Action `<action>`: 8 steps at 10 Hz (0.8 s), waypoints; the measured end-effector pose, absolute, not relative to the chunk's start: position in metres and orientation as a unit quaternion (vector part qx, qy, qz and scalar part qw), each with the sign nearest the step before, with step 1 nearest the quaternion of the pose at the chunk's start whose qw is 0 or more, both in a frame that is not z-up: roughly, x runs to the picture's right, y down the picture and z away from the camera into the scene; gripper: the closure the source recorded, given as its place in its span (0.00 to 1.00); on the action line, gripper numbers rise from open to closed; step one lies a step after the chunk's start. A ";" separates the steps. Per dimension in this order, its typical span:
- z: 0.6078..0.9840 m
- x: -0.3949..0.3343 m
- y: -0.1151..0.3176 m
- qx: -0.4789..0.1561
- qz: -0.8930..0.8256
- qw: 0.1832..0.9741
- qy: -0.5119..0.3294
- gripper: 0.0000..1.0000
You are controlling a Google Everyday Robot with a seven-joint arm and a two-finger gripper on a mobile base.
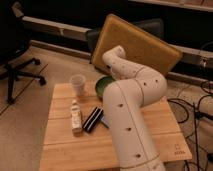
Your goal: Drag the ceramic bowl in a circle
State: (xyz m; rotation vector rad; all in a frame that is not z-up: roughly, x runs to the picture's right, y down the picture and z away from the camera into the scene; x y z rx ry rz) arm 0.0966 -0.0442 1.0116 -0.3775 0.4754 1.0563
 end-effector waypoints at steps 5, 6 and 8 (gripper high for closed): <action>0.987 0.081 -0.040 -0.195 0.478 0.830 0.210 0.44; 0.983 0.086 -0.042 -0.189 0.483 0.829 0.210 0.36; 0.979 0.087 -0.038 -0.191 0.489 0.826 0.205 0.20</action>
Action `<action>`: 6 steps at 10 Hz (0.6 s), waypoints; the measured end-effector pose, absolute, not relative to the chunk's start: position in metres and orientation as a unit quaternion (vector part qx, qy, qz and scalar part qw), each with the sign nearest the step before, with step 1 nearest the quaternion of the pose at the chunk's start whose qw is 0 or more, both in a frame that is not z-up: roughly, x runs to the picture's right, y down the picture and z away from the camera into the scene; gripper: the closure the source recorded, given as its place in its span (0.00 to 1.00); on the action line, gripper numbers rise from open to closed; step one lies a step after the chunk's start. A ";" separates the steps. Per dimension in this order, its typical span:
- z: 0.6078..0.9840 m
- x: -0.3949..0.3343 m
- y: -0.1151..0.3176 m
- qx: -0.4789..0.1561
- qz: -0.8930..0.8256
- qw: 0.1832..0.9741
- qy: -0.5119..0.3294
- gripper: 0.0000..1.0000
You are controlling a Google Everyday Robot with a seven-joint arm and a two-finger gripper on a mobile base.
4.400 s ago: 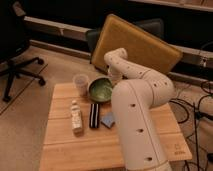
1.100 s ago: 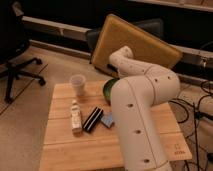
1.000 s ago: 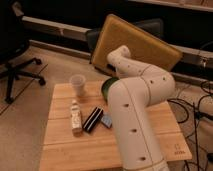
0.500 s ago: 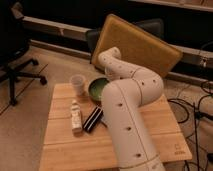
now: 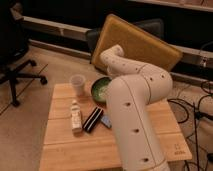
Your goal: Drag the ceramic bowl in a circle
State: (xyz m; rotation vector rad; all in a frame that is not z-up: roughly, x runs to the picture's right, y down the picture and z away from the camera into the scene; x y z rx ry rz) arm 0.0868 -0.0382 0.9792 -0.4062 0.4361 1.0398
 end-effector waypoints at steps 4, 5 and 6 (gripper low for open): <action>0.980 0.084 -0.039 -0.191 0.488 0.827 0.204 0.20; 0.979 0.084 -0.039 -0.191 0.488 0.827 0.204 0.20; 0.979 0.084 -0.039 -0.191 0.488 0.827 0.204 0.20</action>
